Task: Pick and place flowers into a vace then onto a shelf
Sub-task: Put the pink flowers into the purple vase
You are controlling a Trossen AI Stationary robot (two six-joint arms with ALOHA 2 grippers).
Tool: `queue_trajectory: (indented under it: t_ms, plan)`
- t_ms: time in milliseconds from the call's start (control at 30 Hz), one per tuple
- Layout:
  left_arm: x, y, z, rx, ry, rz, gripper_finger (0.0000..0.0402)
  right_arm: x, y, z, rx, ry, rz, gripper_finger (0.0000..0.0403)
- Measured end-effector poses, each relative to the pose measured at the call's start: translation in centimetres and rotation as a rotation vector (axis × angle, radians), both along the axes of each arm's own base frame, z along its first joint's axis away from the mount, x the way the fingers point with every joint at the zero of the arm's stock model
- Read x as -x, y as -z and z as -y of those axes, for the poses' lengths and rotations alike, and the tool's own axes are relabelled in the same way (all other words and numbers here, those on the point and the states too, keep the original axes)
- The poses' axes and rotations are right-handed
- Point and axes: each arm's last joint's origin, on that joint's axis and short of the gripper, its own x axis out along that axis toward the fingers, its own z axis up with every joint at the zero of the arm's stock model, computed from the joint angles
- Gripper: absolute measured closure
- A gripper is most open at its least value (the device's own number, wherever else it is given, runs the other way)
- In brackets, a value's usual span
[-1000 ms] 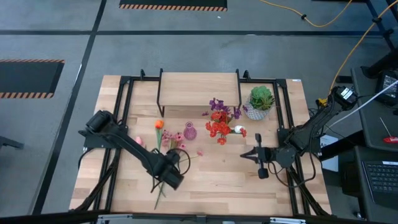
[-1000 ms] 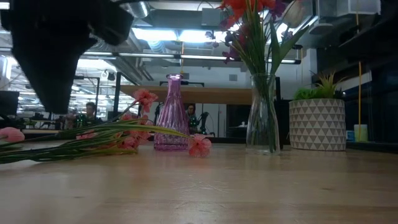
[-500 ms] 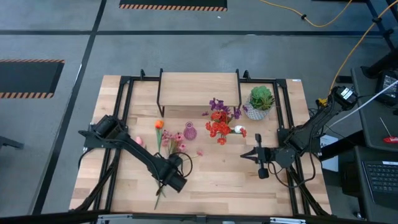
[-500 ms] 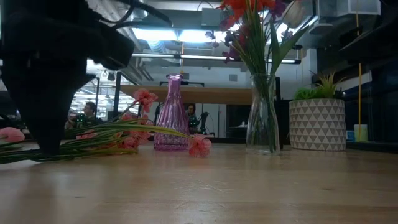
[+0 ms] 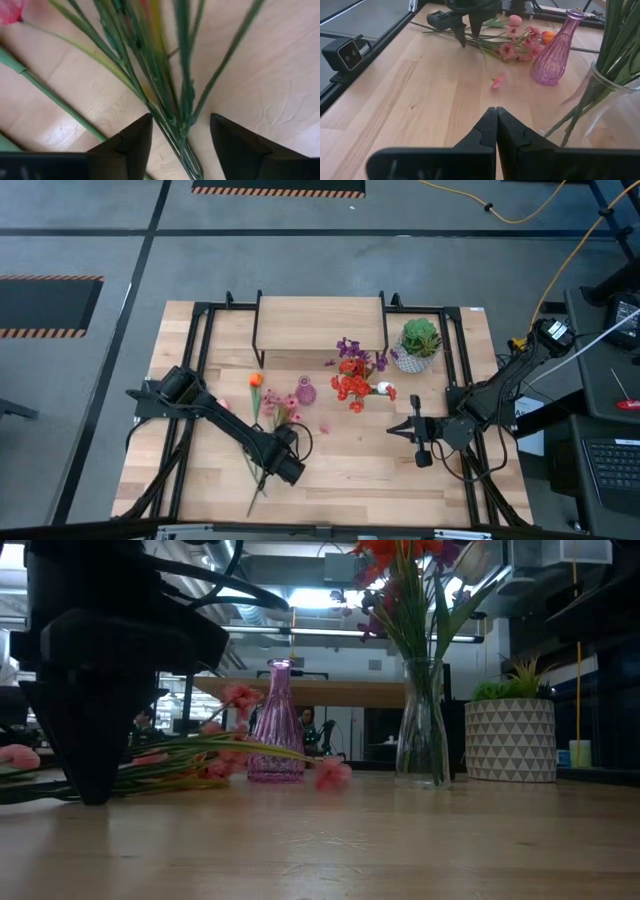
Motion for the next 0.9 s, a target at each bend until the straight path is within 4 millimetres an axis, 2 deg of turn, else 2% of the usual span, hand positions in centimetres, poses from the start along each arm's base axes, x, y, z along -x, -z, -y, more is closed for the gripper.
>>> queue_trajectory:
  t_ms: [633,900]
  plan:
    - [0.2,0.1,0.2,0.008,-0.012,-0.011,0.0359,0.0,0.0,0.0,0.0,0.0,0.0,0.0399]
    - [0.9,-0.7,1.1,0.023,0.018,0.003,0.0395,0.0,0.0,0.0,0.0,0.0,0.0,0.0399]
